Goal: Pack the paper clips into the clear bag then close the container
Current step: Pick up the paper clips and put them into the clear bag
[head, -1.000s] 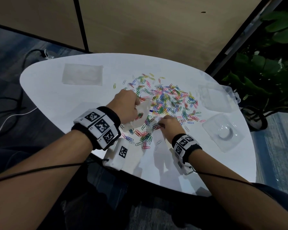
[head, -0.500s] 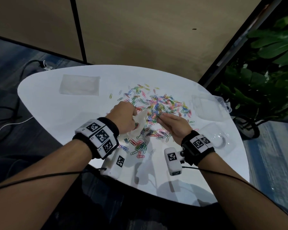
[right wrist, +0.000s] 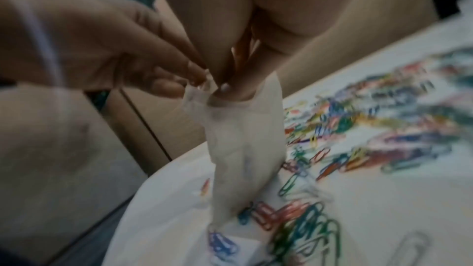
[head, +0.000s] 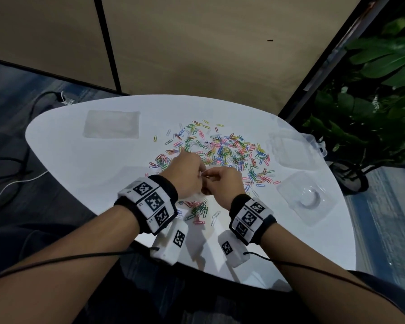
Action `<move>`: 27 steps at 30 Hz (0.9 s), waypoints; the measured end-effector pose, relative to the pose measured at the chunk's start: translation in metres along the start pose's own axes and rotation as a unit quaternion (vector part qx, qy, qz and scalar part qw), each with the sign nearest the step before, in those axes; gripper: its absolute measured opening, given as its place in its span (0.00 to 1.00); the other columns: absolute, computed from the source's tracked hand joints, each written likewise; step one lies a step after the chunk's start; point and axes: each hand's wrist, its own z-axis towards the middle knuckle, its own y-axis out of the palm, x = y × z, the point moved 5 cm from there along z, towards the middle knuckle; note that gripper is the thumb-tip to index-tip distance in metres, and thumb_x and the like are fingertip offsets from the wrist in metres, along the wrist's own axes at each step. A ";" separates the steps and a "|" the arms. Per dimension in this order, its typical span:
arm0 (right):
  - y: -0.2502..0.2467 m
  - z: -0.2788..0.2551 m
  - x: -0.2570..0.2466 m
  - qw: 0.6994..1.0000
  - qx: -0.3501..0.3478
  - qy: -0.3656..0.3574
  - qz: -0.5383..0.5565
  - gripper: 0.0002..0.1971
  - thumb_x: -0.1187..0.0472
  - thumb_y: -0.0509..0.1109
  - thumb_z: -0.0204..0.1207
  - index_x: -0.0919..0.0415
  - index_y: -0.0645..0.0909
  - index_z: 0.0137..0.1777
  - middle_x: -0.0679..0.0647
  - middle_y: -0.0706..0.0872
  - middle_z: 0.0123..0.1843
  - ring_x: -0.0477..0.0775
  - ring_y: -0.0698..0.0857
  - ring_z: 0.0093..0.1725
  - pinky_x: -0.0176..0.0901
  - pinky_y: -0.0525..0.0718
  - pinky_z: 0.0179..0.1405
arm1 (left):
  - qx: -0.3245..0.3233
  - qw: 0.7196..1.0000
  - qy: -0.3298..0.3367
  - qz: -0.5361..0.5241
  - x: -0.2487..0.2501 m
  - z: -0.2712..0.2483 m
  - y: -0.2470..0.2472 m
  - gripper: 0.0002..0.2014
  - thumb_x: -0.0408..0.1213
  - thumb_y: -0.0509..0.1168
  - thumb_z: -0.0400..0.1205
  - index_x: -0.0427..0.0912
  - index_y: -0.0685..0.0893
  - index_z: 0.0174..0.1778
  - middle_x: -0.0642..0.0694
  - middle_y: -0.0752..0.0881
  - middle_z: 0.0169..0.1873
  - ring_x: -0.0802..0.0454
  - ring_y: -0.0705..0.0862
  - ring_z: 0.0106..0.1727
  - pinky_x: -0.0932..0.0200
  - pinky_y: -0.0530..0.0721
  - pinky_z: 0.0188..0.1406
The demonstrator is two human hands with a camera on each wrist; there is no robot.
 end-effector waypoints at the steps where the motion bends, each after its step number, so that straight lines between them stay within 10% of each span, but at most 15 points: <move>1: -0.001 0.001 -0.004 0.998 0.008 -0.039 -0.050 0.06 0.73 0.73 0.74 0.65 0.90 0.44 0.52 0.87 0.28 0.47 0.87 0.27 0.31 0.87 0.34 | -0.001 1.000 0.004 0.001 0.000 0.000 0.000 0.10 0.27 0.66 0.77 0.41 0.90 0.35 0.49 0.79 0.23 0.47 0.80 0.31 0.49 0.89 0.50; 4: 0.009 0.000 -0.015 0.961 -0.065 -0.133 -0.234 0.14 0.76 0.64 0.74 0.65 0.90 0.44 0.45 0.82 0.30 0.37 0.77 0.29 0.25 0.73 0.34 | 0.004 1.000 0.000 0.002 -0.001 0.001 -0.003 0.09 0.27 0.66 0.77 0.39 0.88 0.32 0.42 0.85 0.27 0.41 0.84 0.35 0.53 0.83 0.35; 7: 0.016 -0.001 -0.020 0.949 -0.185 -0.127 -0.222 0.19 0.79 0.58 0.76 0.67 0.88 0.54 0.56 0.88 0.45 0.50 0.86 0.42 0.37 0.82 0.48 | 0.014 1.000 -0.019 0.000 -0.004 0.000 -0.009 0.12 0.25 0.65 0.77 0.43 0.88 0.32 0.44 0.82 0.28 0.45 0.79 0.35 0.65 0.69 0.27; 10: -0.013 0.007 -0.015 0.989 -0.137 -0.052 0.003 0.17 0.77 0.60 0.81 0.63 0.87 0.57 0.61 0.90 0.53 0.60 0.91 0.50 0.46 0.90 0.51 | 0.030 0.998 -0.042 -0.026 -0.010 -0.001 -0.019 0.12 0.23 0.64 0.77 0.38 0.86 0.30 0.37 0.86 0.34 0.37 0.84 0.40 0.60 0.81 0.35; 13: -0.063 0.021 0.021 0.987 -0.040 0.015 -0.154 0.13 0.66 0.67 0.81 0.56 0.84 0.64 0.60 0.89 0.61 0.59 0.88 0.57 0.51 0.89 0.55 | 0.046 0.997 -0.057 -0.030 -0.017 -0.004 -0.028 0.12 0.24 0.63 0.78 0.40 0.88 0.33 0.38 0.89 0.43 0.36 0.88 0.50 0.54 0.86 0.45; 16: -0.095 0.013 0.085 0.882 -0.083 0.181 -0.427 0.35 0.54 0.68 0.80 0.60 0.59 0.84 0.63 0.73 0.79 0.62 0.78 0.73 0.52 0.78 0.72 | 0.047 0.997 -0.057 -0.027 -0.018 -0.006 -0.029 0.15 0.23 0.63 0.77 0.44 0.79 0.26 0.37 0.87 0.40 0.42 0.86 0.45 0.59 0.78 0.38; 19: -0.078 -0.010 0.122 0.862 -0.114 0.284 -0.405 0.46 0.46 0.66 0.80 0.59 0.40 0.86 0.69 0.57 0.84 0.70 0.69 0.78 0.59 0.74 0.75 | 0.046 0.997 -0.058 -0.033 -0.017 -0.006 -0.030 0.09 0.23 0.63 0.76 0.34 0.88 0.36 0.33 0.89 0.45 0.37 0.87 0.46 0.55 0.83 0.41; 23: -0.035 -0.014 0.124 0.882 -0.063 0.250 -0.394 0.46 0.45 0.63 0.81 0.60 0.36 0.86 0.70 0.44 0.86 0.71 0.51 0.84 0.64 0.61 0.81 | 0.044 0.997 -0.061 -0.017 -0.019 -0.008 -0.032 0.09 0.23 0.63 0.76 0.34 0.86 0.32 0.31 0.88 0.42 0.34 0.85 0.43 0.60 0.78 0.34; 27: -0.012 0.008 0.110 0.905 -0.066 0.161 -0.388 0.41 0.51 0.61 0.84 0.58 0.37 0.86 0.64 0.39 0.87 0.70 0.44 0.86 0.64 0.57 0.82 | 0.047 0.997 -0.056 -0.022 -0.026 -0.009 -0.033 0.12 0.24 0.65 0.77 0.45 0.83 0.32 0.39 0.91 0.55 0.42 0.89 0.51 0.53 0.89 0.50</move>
